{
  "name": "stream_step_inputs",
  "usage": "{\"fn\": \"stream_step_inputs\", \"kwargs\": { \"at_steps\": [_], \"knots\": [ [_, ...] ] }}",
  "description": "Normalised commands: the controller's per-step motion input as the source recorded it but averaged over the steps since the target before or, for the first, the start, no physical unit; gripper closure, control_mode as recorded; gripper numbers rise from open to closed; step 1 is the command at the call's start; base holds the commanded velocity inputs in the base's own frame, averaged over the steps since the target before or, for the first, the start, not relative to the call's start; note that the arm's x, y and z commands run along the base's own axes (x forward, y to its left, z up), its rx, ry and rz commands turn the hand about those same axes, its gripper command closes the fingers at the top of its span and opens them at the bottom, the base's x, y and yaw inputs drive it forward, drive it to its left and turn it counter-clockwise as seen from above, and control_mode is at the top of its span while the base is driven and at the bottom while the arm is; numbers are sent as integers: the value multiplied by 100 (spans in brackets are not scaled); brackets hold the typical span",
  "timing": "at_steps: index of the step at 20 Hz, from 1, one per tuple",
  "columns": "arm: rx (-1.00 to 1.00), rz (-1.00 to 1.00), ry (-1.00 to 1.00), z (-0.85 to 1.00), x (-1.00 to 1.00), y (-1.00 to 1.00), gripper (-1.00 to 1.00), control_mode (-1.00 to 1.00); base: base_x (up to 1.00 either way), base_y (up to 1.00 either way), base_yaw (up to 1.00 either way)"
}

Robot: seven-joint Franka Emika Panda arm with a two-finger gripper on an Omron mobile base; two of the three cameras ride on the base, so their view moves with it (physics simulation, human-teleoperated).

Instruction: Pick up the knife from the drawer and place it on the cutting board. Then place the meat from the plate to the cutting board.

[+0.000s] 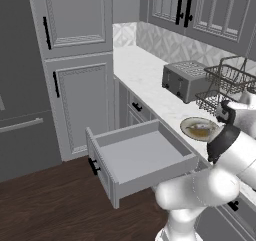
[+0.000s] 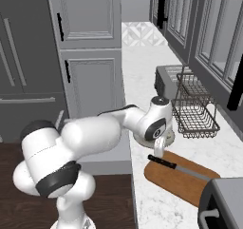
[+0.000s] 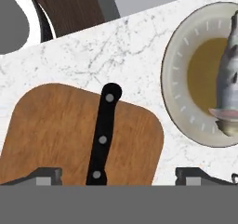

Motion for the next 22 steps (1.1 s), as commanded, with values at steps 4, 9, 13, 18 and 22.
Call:
{"fn": "stream_step_inputs", "kwargs": {
  "at_steps": [4,9,13,18,22],
  "knots": [
    [0,20,-12,9,36,80,-100,-100,0,0,0],
    [0,19,-3,14,58,4,-100,-100,0,0,0],
    [0,4,1,28,56,2,-100,-100,0,0,0],
    [0,0,12,-3,32,9,-100,-100,0,0,0],
    [-1,0,12,-30,42,0,-100,-100,0,0,0]
  ]
}}
